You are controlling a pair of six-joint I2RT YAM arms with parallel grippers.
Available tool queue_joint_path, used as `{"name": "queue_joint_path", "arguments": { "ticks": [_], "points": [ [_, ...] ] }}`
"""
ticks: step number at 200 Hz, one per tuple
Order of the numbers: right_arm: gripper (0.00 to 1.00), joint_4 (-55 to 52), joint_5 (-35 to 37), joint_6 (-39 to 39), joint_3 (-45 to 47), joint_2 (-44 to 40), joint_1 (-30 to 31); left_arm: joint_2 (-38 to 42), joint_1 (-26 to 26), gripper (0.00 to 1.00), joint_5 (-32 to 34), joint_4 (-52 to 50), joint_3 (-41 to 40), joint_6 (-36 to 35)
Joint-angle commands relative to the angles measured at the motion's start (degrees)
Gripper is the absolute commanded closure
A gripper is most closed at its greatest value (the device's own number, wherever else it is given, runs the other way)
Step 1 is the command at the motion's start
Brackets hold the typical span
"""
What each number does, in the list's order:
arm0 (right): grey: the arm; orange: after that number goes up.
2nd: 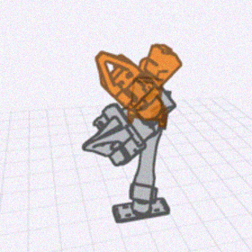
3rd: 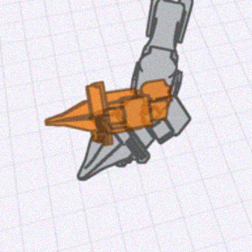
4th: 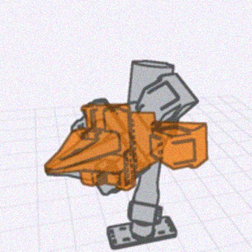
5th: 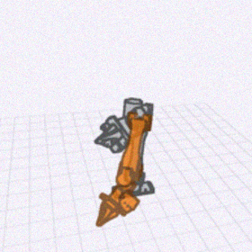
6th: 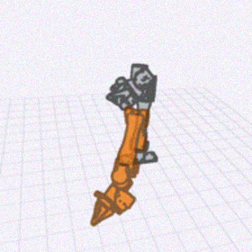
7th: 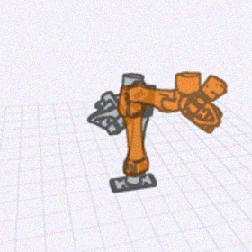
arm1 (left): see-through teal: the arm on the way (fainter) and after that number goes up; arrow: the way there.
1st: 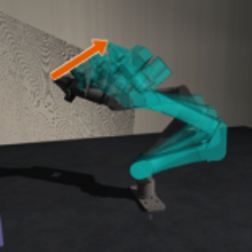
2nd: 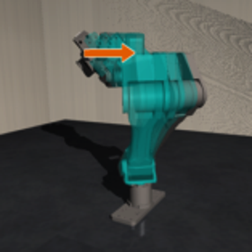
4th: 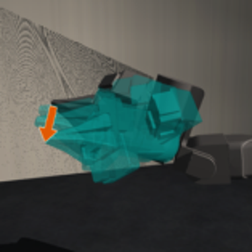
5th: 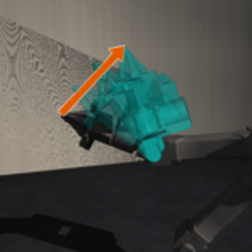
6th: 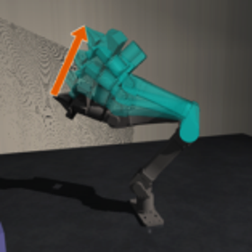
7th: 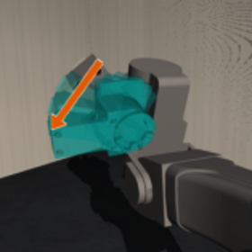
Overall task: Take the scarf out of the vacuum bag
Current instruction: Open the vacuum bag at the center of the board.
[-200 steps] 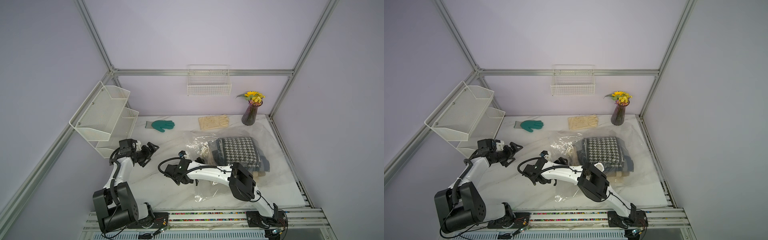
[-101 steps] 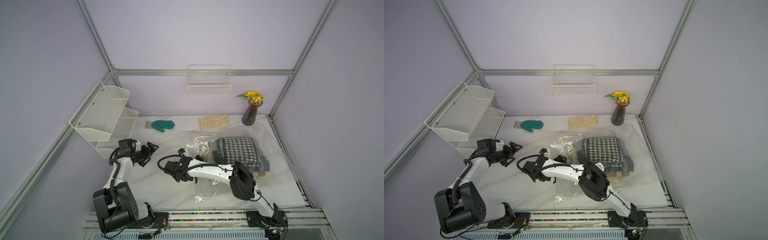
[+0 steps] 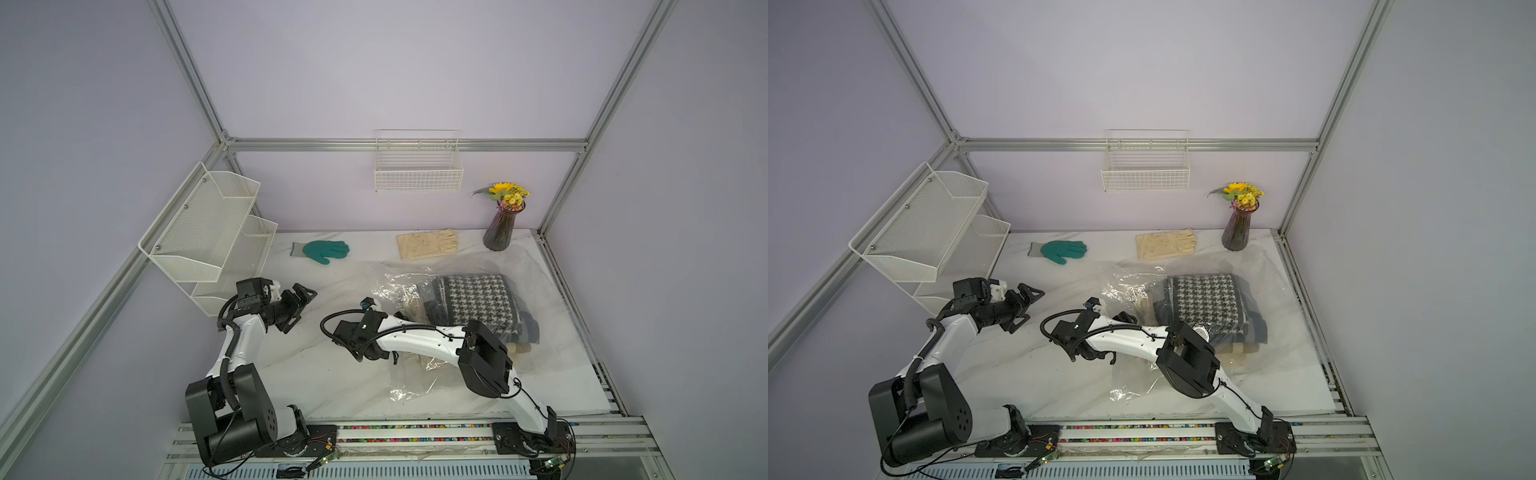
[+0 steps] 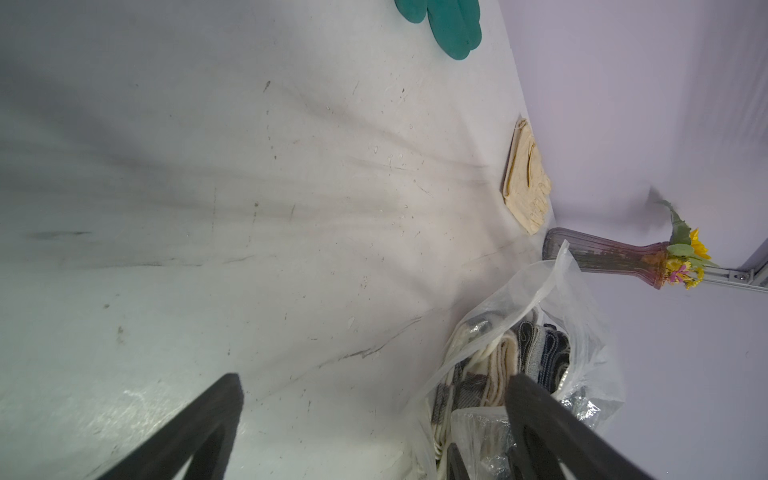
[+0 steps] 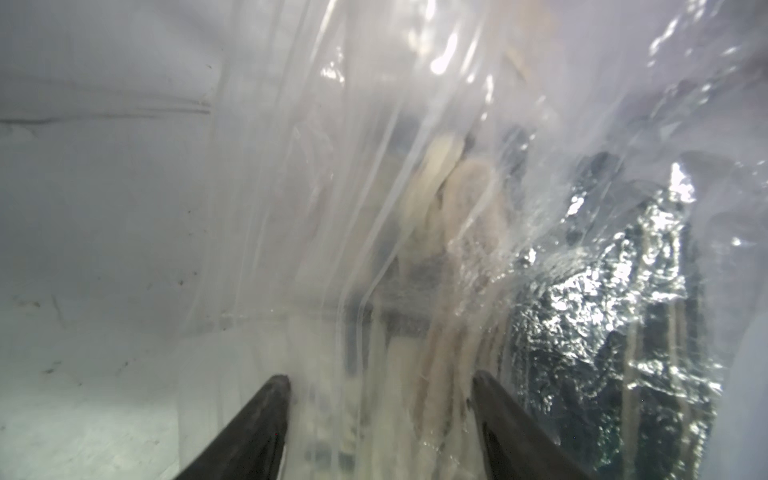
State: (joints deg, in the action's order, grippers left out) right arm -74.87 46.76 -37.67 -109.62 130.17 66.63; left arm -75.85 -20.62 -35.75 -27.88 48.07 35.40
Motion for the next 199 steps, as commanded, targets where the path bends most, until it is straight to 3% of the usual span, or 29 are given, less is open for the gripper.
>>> {"name": "queue_joint_path", "arguments": {
  "ticks": [1, 23, 50, 64, 80, 97, 147, 199],
  "points": [
    [0.28, -0.59, -0.49, -1.74, 2.01, -1.8, 0.34, 0.37, -0.55, 0.0, -1.16, 1.04, -0.16, 0.25],
    [0.3, -0.45, -0.56, -1.93, 2.7, -2.31, 0.7, 0.23, -0.58, 0.0, -1.23, 0.99, -0.1, 0.27],
    [0.39, -0.95, -0.8, -1.96, 2.14, -2.9, 1.3, 0.27, -0.73, 0.0, -1.25, 1.1, -0.17, 0.28],
    [0.55, -1.32, -0.07, -2.25, 1.9, -3.38, 1.37, 0.2, -0.67, 0.0, -1.25, 1.13, -0.14, 0.21],
    [0.65, -1.49, 0.33, -1.93, 1.65, -4.08, 1.34, 0.13, -0.8, 0.0, -1.41, 1.16, -0.21, 0.2],
    [0.81, -2.29, 0.92, -1.79, 0.93, -4.87, 1.34, 0.37, -0.8, 0.0, -1.43, 1.18, -0.17, -0.02],
    [0.87, -2.67, 2.25, 0.18, 0.84, -8.34, 1.28, 2.87, -0.57, 0.0, -2.75, 1.81, -0.16, -1.55],
    [0.87, -2.19, -1.93, 4.42, 0.13, -12.55, -0.4, 5.11, 3.06, 0.0, -8.5, 6.2, -0.71, -1.74]
  ]
}}
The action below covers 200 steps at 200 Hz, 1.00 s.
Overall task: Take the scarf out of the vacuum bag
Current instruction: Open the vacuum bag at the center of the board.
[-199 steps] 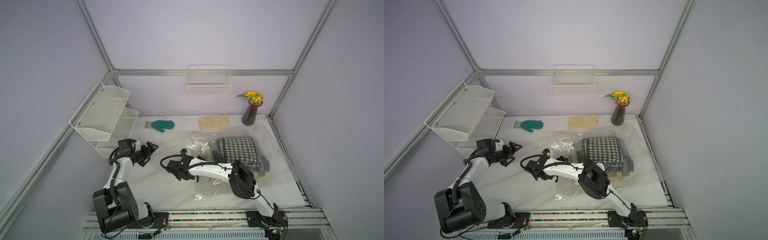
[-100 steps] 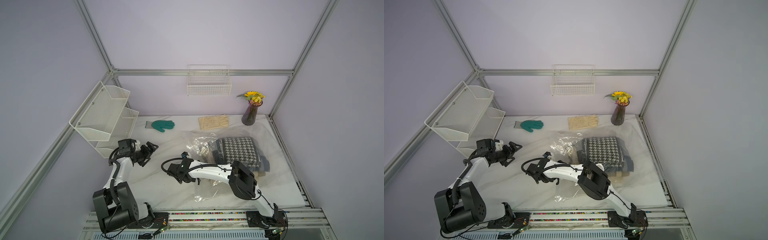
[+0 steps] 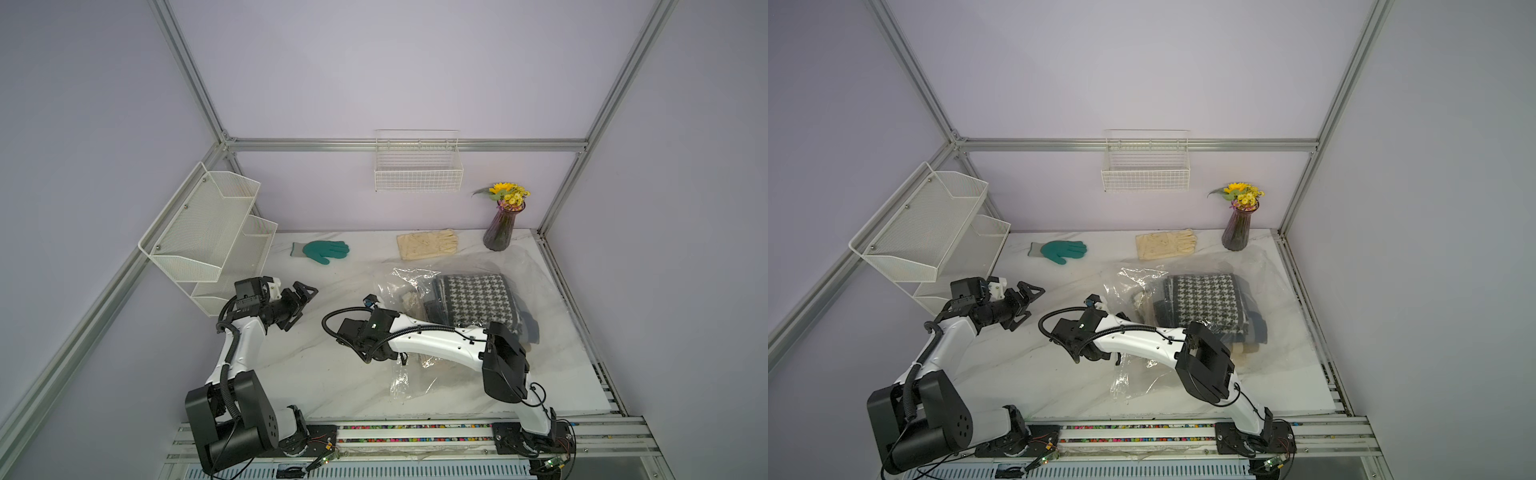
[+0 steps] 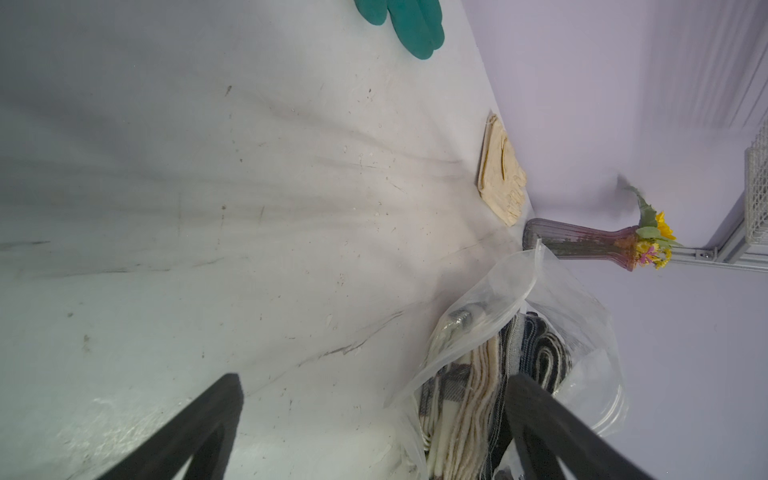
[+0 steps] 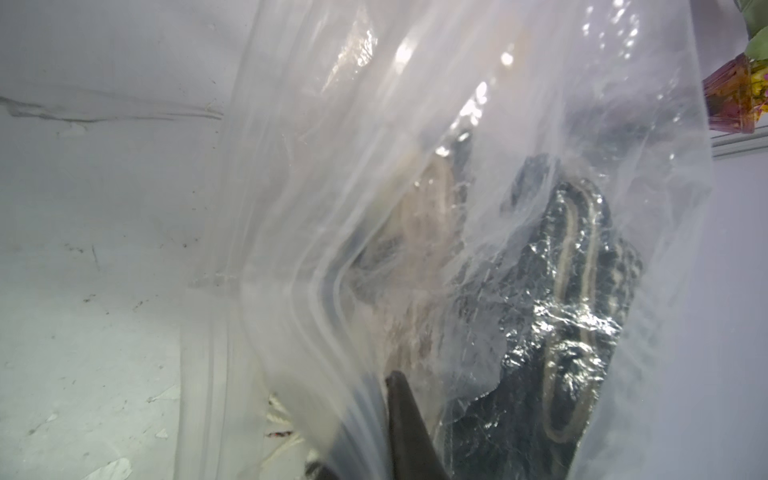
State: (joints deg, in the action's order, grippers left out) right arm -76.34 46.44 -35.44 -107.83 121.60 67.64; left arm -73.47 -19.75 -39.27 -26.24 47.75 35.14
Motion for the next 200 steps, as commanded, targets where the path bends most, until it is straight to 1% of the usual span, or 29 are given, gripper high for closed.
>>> {"name": "queue_joint_path", "arguments": {
  "ticks": [1, 27, 39, 68, 91, 108, 145, 157, 172, 183, 200],
  "points": [
    [0.87, -0.6, -1.78, 2.34, -1.63, -4.04, -1.52, 2.73, 2.36, 0.0, -5.1, 4.68, -0.4, -1.47],
    [0.88, 2.4, -7.18, 6.82, 0.13, -7.63, -3.47, 4.77, 6.6, 0.0, -6.49, 6.7, -0.24, -1.99],
    [0.88, 4.01, -9.3, 8.91, 1.23, -9.33, -4.45, 5.5, 8.45, 0.0, -5.95, 6.73, -0.35, -2.48],
    [0.88, 6.09, -14.41, 11.83, 3.68, -13.28, -6.99, 6.02, 10.99, 0.0, -7.16, 7.52, -0.98, -2.31],
    [0.88, 8.57, -21.07, 14.18, 5.72, -16.34, -9.25, 6.05, 15.37, 0.0, -8.22, 8.37, -0.69, -1.95],
    [0.89, 9.33, -25.38, 15.21, 6.63, -17.8, -10.68, 6.71, 19.52, 0.0, -7.67, 8.87, -0.59, -0.35],
    [0.9, 10.47, -32.46, 16.53, 8.6, -20.65, -13.5, 10.27, 26.01, 0.0, -6.54, 13.59, -2.47, 5.86],
    [0.91, 10.42, -33.72, 16.63, 8.86, -21.33, -14.13, 11.09, 27.81, 0.04, -6.05, 14.09, -2.66, 6.95],
    [0.92, 10.19, -34.11, 16.54, 9.0, -22.1, -14.55, 11.38, 29.72, 0.12, -5.19, 14.19, -3.21, 8.19],
    [0.94, 10.09, -34.64, 16.58, 9.08, -22.83, -14.86, 11.42, 31.23, 0.13, -4.63, 15.33, -4.2, 9.16],
    [0.94, 9.98, -35.59, 16.81, 9.26, -23.97, -15.38, 11.47, 33.55, 0.13, -3.31, 17.81, -5.83, 10.4]
  ]
}}
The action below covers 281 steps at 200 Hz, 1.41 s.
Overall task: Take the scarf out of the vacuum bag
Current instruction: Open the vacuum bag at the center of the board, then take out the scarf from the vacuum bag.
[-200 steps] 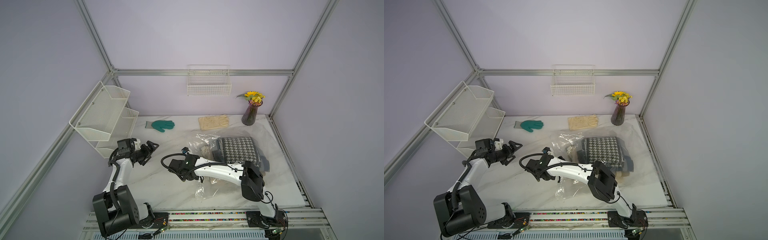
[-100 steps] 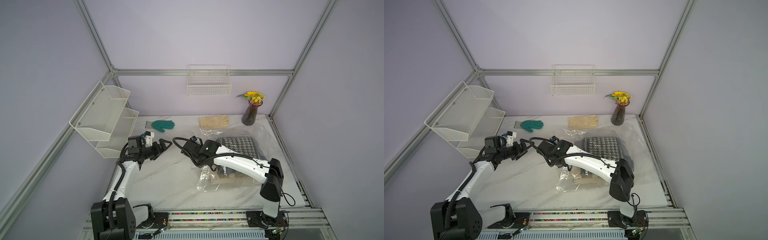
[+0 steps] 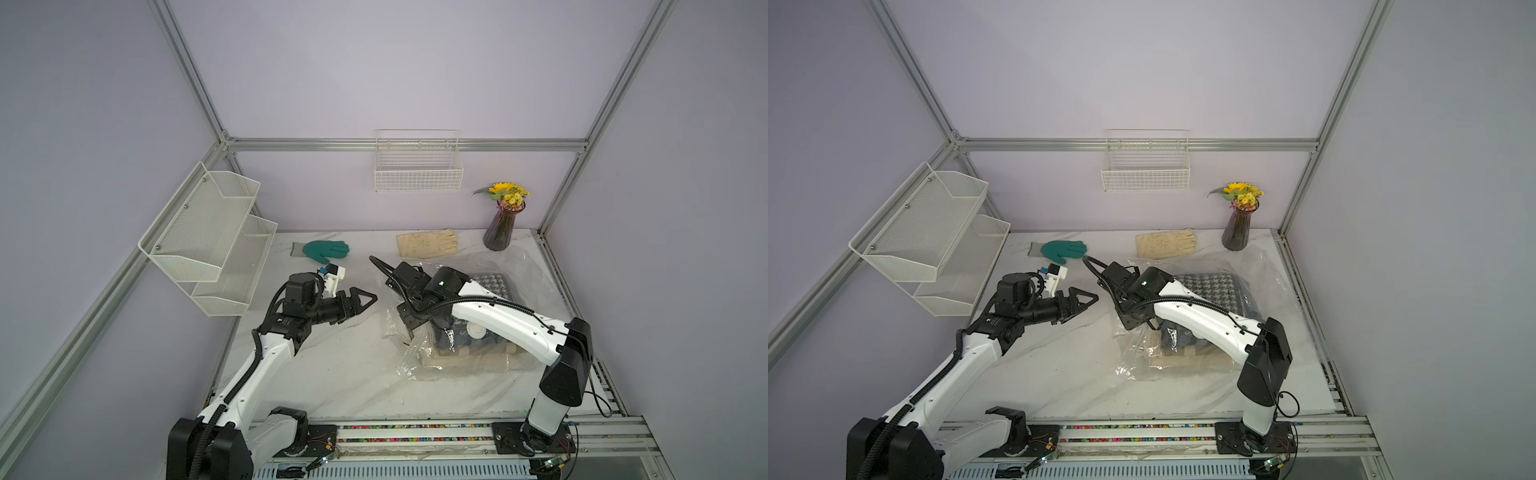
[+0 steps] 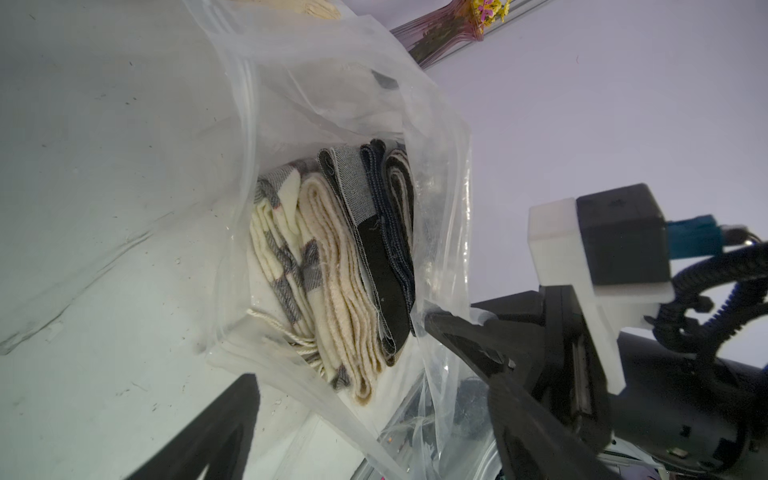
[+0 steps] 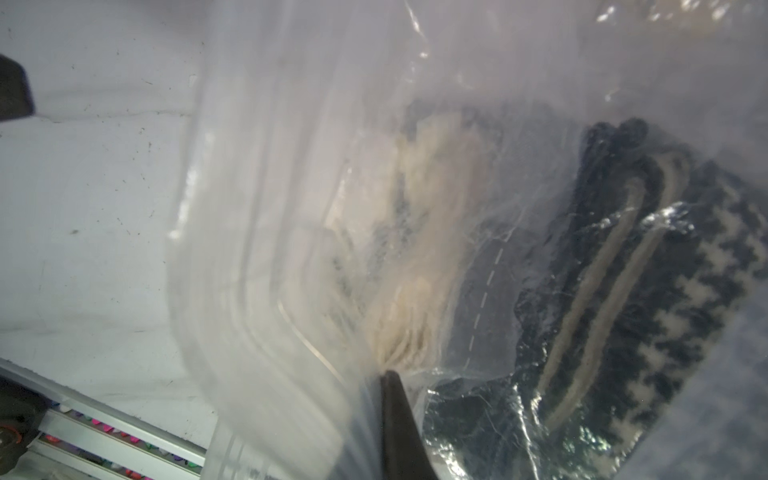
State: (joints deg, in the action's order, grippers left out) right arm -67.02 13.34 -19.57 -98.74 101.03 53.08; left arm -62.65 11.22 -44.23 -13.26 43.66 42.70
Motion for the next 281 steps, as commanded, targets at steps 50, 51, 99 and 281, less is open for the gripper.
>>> {"name": "queue_joint_path", "arguments": {
  "ticks": [50, 51, 99, 281],
  "points": [
    [0.94, -1.26, -4.46, 2.14, -0.17, -5.45, -1.51, -1.03, 9.67, 0.19, 6.12, 14.9, -4.88, 7.32],
    [0.94, -1.26, -4.42, 2.15, -0.2, -5.52, -1.54, -1.14, 9.73, 0.19, 6.19, 15.18, -4.94, 7.4],
    [0.93, -2.35, -4.76, 1.41, -0.08, -9.51, -1.84, -6.48, 13.78, 0.24, 8.39, 23.43, -4.42, 8.84],
    [0.93, 4.54, -5.85, 0.93, 3.19, -12.98, -2.44, -17.75, 26.31, 0.32, 10.38, 37.53, -4.63, 13.28]
  ]
}}
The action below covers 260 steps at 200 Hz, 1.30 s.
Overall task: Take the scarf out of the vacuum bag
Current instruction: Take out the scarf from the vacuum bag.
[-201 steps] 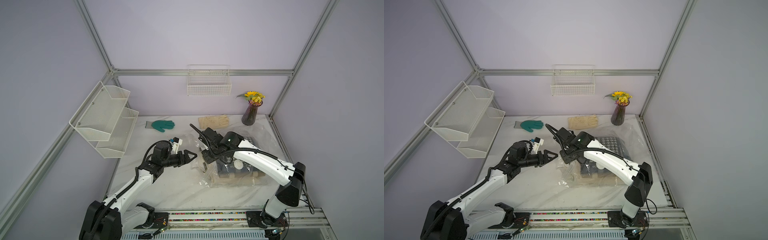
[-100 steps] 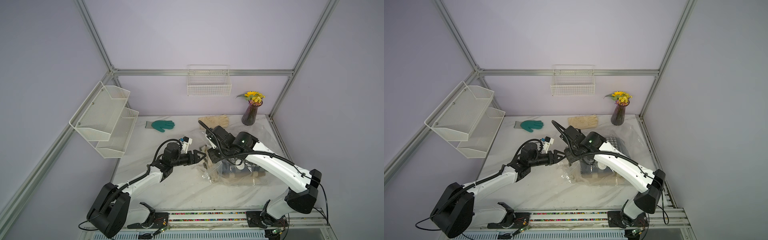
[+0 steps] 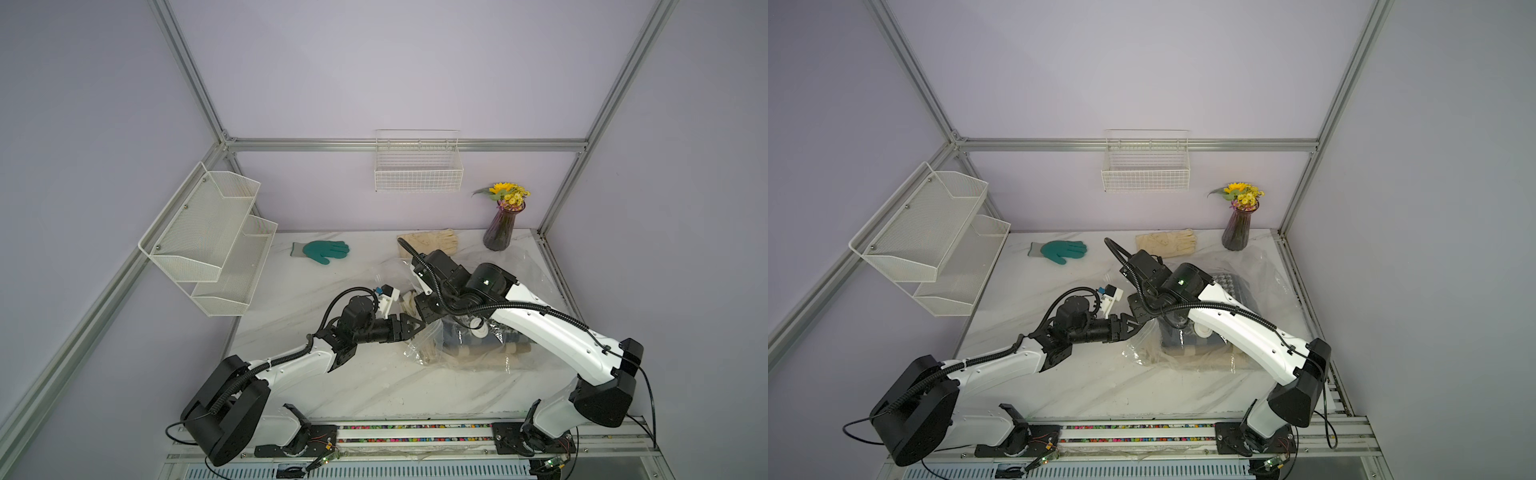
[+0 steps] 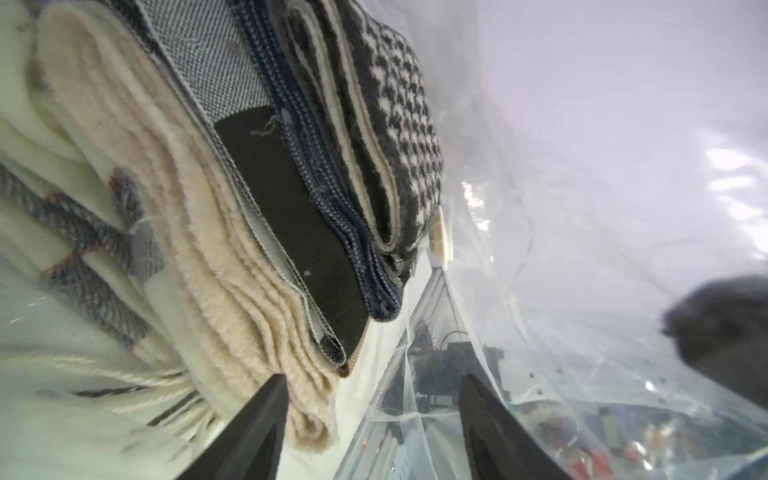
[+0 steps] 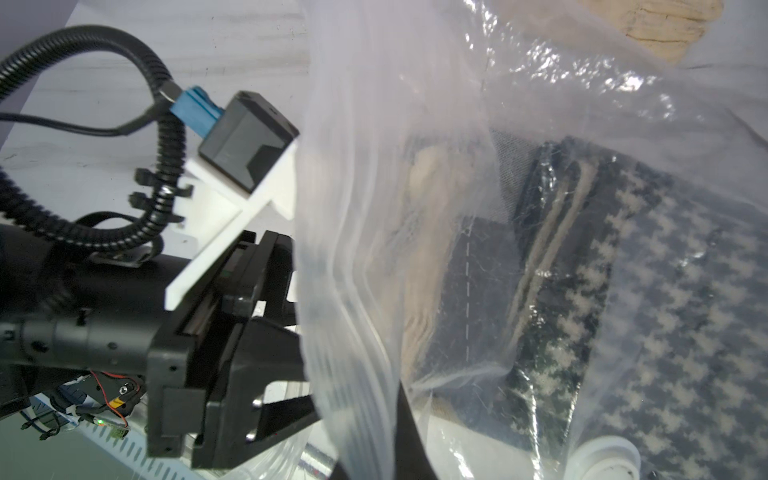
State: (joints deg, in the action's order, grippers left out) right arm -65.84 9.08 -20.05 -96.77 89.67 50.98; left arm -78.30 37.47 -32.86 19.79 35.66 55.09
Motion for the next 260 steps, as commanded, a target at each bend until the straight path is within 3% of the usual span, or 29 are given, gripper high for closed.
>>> {"name": "queue_joint_path", "arguments": {
  "ticks": [1, 26, 73, 191, 260],
  "points": [
    [0.93, 3.44, -1.6, 1.37, 1.23, -1.65, -0.31, -2.11, 0.06, 0.32, -1.07, 4.47, 3.45, 0.89],
    [0.93, 4.61, -2.31, 1.08, 2.53, -3.14, -0.35, -7.68, 0.06, 0.31, -3.41, 5.82, 7.68, 1.39],
    [0.93, 3.85, -1.53, 0.28, 3.53, -3.44, -0.33, -11.77, 0.01, 0.3, -5.93, 17.12, 9.64, 5.03],
    [0.93, -2.17, 1.82, -1.03, 3.43, -6.48, -0.41, -22.76, 0.41, 0.28, -11.61, 40.47, 12.54, 22.54],
    [0.93, -2.05, 1.47, -1.74, 2.73, -5.74, -0.37, -23.52, 0.58, 0.28, -11.87, 32.87, 13.5, 19.5]
  ]
}}
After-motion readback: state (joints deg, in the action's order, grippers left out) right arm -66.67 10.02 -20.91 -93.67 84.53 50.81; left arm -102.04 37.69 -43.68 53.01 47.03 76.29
